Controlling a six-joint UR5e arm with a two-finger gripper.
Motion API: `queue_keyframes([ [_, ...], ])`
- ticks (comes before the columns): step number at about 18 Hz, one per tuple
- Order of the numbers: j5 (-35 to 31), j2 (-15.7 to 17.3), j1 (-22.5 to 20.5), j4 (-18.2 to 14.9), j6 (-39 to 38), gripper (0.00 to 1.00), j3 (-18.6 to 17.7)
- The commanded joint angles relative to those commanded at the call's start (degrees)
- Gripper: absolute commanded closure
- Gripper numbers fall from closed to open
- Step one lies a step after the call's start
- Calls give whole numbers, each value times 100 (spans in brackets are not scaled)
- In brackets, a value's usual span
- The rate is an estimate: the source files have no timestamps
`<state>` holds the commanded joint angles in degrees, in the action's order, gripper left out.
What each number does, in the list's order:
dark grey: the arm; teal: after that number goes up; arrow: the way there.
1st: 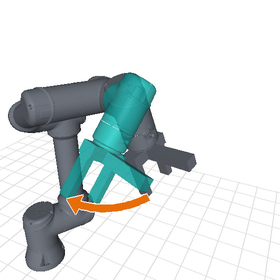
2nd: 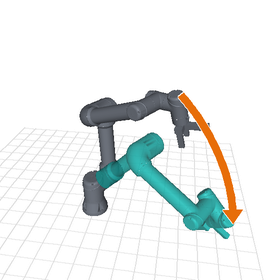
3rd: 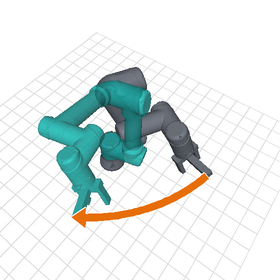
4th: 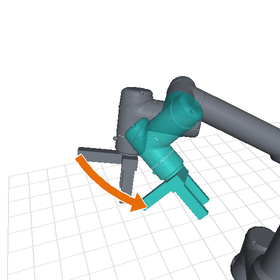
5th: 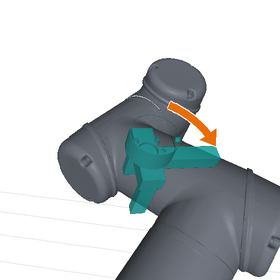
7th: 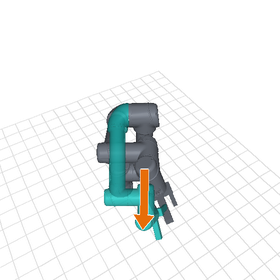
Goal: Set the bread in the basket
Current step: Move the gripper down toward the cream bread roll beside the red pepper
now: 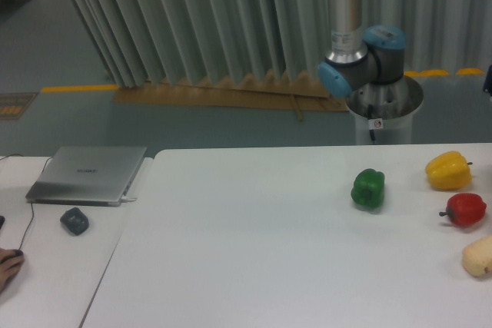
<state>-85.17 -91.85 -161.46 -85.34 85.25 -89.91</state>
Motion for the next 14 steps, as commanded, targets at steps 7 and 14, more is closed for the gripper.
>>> queue_keyframes([
  [7,-44,-61,88,8,0,0,-105],
  [14,-44,-61,105,26,62,0,-123],
])
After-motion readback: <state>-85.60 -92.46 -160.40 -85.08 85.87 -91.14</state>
